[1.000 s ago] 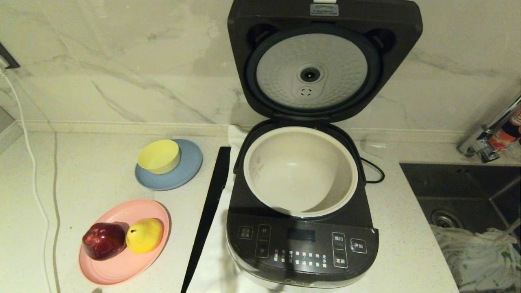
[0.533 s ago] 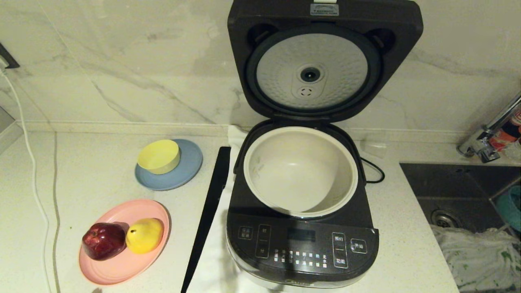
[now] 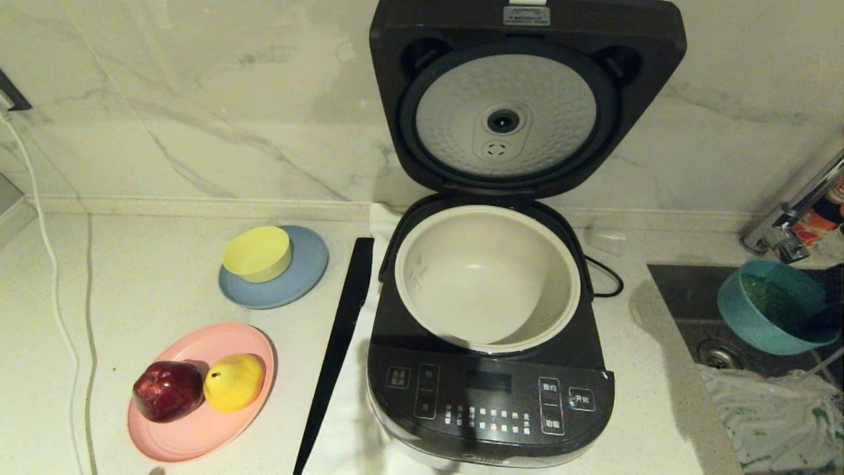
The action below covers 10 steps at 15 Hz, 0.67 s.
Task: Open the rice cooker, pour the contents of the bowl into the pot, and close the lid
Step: Pour the water from the bowl into the rice cooker
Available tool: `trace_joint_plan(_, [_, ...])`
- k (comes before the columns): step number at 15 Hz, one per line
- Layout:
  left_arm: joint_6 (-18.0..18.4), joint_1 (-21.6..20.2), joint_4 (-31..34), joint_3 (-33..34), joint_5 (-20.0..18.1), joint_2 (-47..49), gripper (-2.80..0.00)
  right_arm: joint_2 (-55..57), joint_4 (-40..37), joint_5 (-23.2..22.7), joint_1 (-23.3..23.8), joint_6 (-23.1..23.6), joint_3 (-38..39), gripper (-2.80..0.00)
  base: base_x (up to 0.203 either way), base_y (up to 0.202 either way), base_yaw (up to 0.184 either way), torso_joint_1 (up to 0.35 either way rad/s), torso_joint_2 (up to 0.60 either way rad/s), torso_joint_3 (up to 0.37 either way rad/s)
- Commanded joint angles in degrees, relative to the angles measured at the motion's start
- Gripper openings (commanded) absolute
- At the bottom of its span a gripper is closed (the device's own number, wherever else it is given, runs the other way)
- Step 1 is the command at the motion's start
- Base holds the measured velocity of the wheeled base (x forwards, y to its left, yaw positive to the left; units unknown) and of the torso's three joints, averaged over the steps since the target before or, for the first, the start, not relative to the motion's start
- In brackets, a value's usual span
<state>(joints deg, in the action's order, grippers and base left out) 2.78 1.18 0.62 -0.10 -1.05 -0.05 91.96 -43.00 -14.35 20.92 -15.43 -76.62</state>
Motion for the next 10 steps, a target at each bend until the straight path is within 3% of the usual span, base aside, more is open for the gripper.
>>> trace_joint_plan(1, [0.03,0.05,-0.01,0.01,-0.01,-0.04,-2.8,-7.1,-1.88,2.17,-9.8,-0.39,-0.57,-2.8,0.0,0.0,0.0,0.0,0.0,0.0])
trace_joint_plan(5, [0.03,0.01,-0.01,0.01,-0.01,-0.04,-2.8,-8.57,-6.46,5.56,-22.07,-3.44,-7.97,-2.8,0.0,0.0,0.0,0.0,0.0,0.0])
trace_joint_plan(10, [0.03,0.05,-0.01,0.01,-0.01,-0.04,-2.8,-6.53,-6.52,9.76,-34.96,-5.03,-14.32,-2.8,0.0,0.0,0.0,0.0,0.0,0.0])
